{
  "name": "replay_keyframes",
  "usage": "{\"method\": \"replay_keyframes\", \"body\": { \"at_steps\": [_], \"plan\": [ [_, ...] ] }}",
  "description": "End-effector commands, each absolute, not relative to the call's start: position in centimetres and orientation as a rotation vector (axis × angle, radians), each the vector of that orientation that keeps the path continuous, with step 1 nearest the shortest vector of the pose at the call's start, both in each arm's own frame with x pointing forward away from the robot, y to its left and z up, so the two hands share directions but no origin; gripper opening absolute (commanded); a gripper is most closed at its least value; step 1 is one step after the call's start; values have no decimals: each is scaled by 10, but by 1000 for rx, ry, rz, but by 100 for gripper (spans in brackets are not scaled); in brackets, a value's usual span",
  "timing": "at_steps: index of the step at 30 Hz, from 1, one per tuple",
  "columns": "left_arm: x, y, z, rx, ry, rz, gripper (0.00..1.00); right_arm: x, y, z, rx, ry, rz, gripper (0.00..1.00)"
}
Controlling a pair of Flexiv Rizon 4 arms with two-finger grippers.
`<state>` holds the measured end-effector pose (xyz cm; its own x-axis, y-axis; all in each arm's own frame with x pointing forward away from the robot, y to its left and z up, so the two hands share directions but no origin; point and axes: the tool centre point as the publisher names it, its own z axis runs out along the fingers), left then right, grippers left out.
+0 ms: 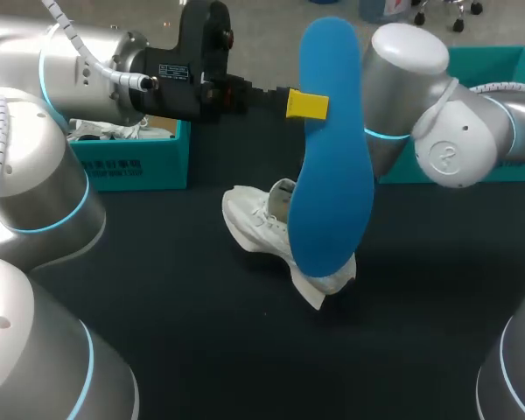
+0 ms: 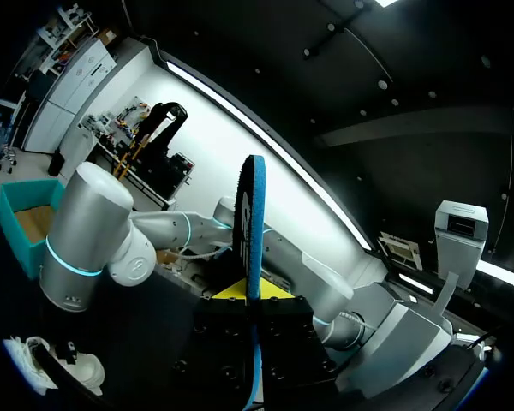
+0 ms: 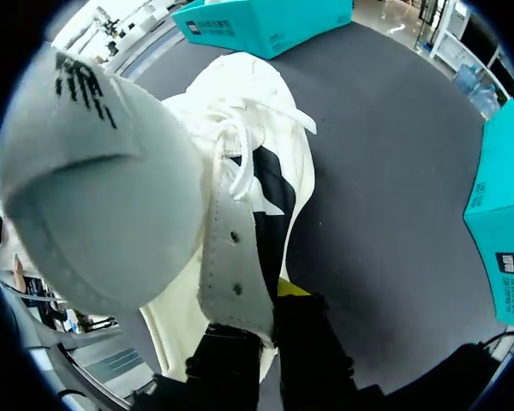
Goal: Take the shoe out of the shoebox, open the shoe tongue, remove and reinsert the insole, then place the shoe into the shoebox
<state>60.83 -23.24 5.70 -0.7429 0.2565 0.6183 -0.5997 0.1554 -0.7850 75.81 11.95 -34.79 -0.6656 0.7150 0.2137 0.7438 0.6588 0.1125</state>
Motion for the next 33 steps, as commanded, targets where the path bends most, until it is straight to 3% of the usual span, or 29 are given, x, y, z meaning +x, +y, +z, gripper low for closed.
{"method": "replay_keyframes", "body": {
  "at_steps": [1,17,33],
  "plan": [
    [608,-234,57,328,-1778,1664,0,764,132,-342,-1378,-2620,-150,0],
    [608,-234,57,328,-1778,1664,0,763,137,-336,-1436,-2614,-281,0],
    [608,-234,57,328,-1778,1664,0,741,151,-344,-1906,-2291,-295,0]
  ]
}}
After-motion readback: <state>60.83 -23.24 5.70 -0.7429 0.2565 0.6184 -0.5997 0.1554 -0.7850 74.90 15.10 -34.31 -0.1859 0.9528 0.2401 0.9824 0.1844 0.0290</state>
